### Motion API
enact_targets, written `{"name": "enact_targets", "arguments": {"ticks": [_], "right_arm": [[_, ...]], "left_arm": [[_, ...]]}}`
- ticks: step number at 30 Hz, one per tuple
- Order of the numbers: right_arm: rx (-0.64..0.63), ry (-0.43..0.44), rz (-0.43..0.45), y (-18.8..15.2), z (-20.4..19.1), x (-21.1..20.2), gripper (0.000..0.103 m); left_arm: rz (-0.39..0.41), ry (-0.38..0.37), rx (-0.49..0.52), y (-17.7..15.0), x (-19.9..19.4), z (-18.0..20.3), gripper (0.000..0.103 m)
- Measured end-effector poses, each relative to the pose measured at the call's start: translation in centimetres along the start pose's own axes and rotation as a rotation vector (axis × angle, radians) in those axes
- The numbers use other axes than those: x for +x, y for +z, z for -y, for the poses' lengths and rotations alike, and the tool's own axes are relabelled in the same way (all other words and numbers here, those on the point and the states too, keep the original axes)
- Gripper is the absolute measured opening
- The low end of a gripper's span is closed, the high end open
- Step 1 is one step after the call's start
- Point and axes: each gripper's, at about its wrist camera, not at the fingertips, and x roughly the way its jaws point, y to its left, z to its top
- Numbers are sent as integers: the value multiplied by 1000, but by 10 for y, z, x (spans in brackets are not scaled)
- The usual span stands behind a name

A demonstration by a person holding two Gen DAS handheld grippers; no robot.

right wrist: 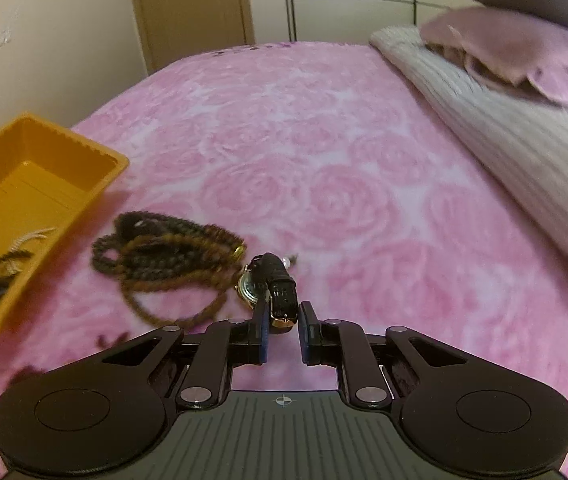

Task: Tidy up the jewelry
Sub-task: 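Grasp the black watch with the right tool and lift it, then carry the watch over the orange tray and open the right tool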

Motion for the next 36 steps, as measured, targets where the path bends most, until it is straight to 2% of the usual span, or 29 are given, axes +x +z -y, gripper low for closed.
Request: {"name": "enact_targets", "arguments": {"ticks": [5, 8, 21, 36], "right_arm": [[152, 37, -8, -15, 10, -18, 15], [186, 43, 5, -20, 13, -26, 15], [217, 85, 26, -14, 8, -39, 15], [173, 153, 54, 7, -17, -40, 15]], "left_arm": [[4, 0, 0, 0, -2, 0, 2], [6, -2, -1, 0, -3, 0, 2], [7, -5, -3, -1, -3, -1, 3], [7, -5, -4, -1, -3, -1, 3]]}}
